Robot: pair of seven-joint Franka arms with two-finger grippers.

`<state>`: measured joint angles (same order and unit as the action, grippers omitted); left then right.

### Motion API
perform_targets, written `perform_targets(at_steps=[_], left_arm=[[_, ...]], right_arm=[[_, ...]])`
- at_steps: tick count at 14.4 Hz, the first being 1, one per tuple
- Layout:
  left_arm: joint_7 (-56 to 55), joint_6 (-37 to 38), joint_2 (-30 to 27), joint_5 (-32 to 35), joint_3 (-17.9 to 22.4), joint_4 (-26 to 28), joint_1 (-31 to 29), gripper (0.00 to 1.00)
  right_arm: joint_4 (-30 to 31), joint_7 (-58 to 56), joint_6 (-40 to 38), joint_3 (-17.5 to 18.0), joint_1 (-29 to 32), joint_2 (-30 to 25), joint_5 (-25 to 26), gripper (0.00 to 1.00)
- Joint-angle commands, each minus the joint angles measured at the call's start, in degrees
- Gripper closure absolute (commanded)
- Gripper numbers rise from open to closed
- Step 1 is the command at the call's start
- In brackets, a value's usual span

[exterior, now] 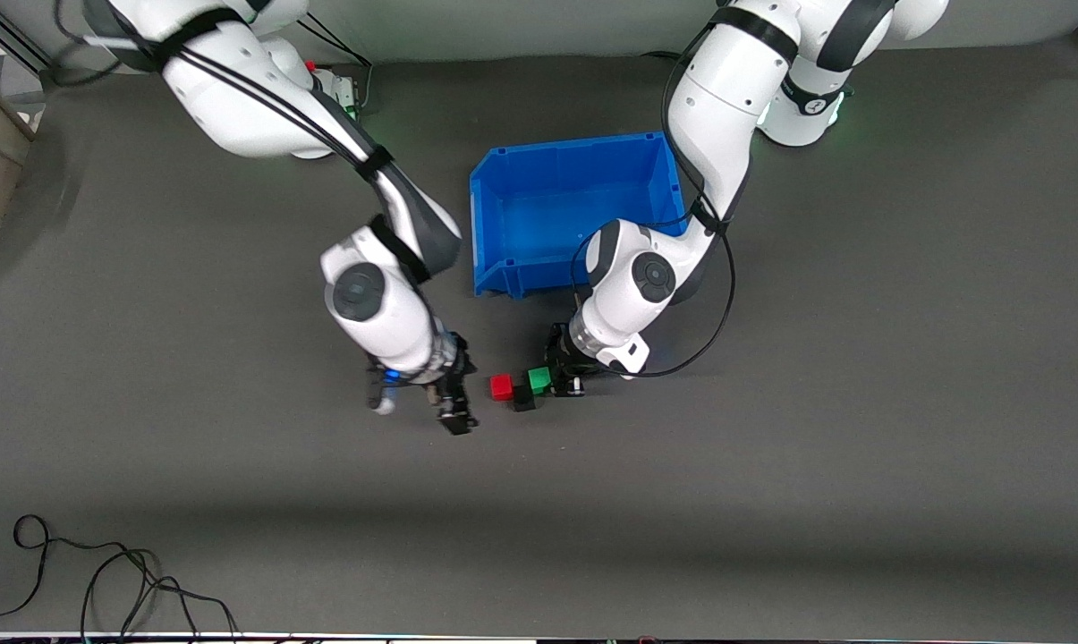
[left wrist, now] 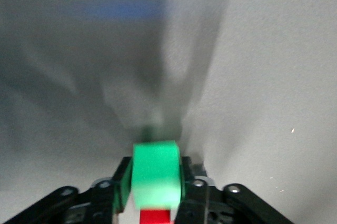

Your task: Attach green and red cubes to black cube

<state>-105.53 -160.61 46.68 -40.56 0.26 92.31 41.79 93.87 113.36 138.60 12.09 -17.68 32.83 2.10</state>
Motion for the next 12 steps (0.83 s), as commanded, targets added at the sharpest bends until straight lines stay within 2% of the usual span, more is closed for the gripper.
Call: perform_targets(at_steps=[1, 4, 8, 10, 12], left_arm=[[0.9, 2.0, -0.4, 2.4, 0.5, -0.2, -2.8, 0.00], [4.5, 10.6, -2.9, 5.0, 0.5, -0.4, -7.8, 0.00], [20.4, 26.3, -8.6, 6.0, 0.8, 0.8, -16.4, 0.00], [29.1, 36.2, -11.9, 10.4, 1.9, 1.5, -21.9, 0.00], [36.1, 44.0, -14.2, 18.1, 2.2, 1.4, -27.0, 0.00]], right_arm=[[9.0, -6.6, -3.1, 0.1, 4.5, -10.0, 0.7, 0.00], [9.6, -15.0, -11.3, 0.1, 8.8, -16.5, 0.6, 0.00], [9.7, -35.0, -23.2, 0.2, 14.8, -24.3, -0.1, 0.00], [9.7, -44.8, -27.6, 0.2, 17.6, -27.5, -0.2, 0.00], [9.5, -52.8, -31.4, 0.1, 20.0, -29.8, -0.2, 0.00]])
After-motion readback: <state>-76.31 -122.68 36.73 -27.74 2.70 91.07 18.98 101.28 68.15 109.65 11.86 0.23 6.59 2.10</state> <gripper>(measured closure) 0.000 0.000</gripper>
